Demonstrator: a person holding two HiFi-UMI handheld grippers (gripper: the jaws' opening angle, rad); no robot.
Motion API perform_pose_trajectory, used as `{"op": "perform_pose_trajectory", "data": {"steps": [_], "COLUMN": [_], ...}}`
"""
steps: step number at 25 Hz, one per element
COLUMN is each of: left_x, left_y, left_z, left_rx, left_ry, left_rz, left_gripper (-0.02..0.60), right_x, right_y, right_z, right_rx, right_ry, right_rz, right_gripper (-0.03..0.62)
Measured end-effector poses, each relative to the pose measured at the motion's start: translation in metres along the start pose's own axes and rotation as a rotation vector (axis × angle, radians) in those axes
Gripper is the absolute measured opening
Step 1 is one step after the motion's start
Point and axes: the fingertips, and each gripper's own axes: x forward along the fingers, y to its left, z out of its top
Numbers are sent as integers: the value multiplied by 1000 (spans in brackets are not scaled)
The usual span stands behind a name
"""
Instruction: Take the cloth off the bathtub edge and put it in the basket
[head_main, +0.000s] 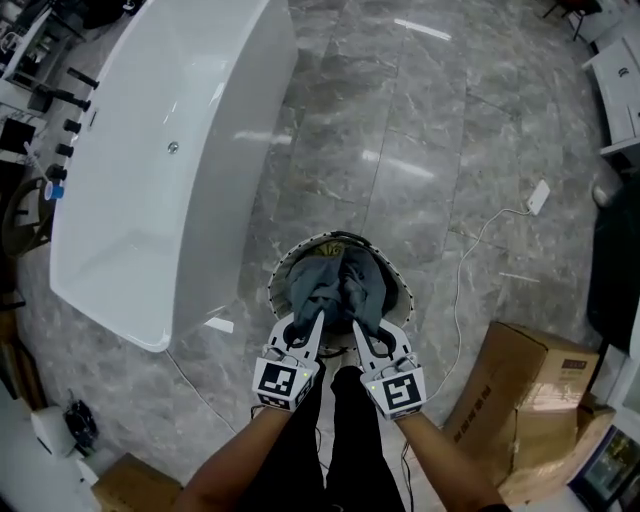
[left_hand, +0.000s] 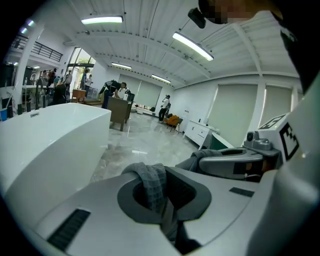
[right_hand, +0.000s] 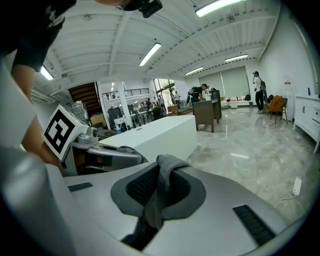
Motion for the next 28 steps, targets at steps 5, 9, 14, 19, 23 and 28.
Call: {"op": "perform_pose_trajectory", "data": {"steps": [5,9,14,19,23,28], "left_x": [22,38,56,69,83,105], "left_y": [15,24,36,54,65,69], "left_z": [-40,-72,-112,-145,-160,-179], "left_rx": [-53,-59,-81,-87,-106,-14], "left_ry": [8,51,90,139,154,186], "left_rz": [-38,-46,-51,-56,-75,-103], "left_gripper": [23,23,23,23,23,23], "right_x": [25,42,64,83,94,106], "right_y": [-9,-10,-16,-28,-34,-38], "right_z": [-43,-75,-116,-155,-180,-211], "right_rx": [29,55,71,77,102,114], "right_ry": [86,133,209,275,305,337], "right_rz": [-22,-29,-48,-80,-91,-92], "right_gripper": [38,38,38,38,38,38]}}
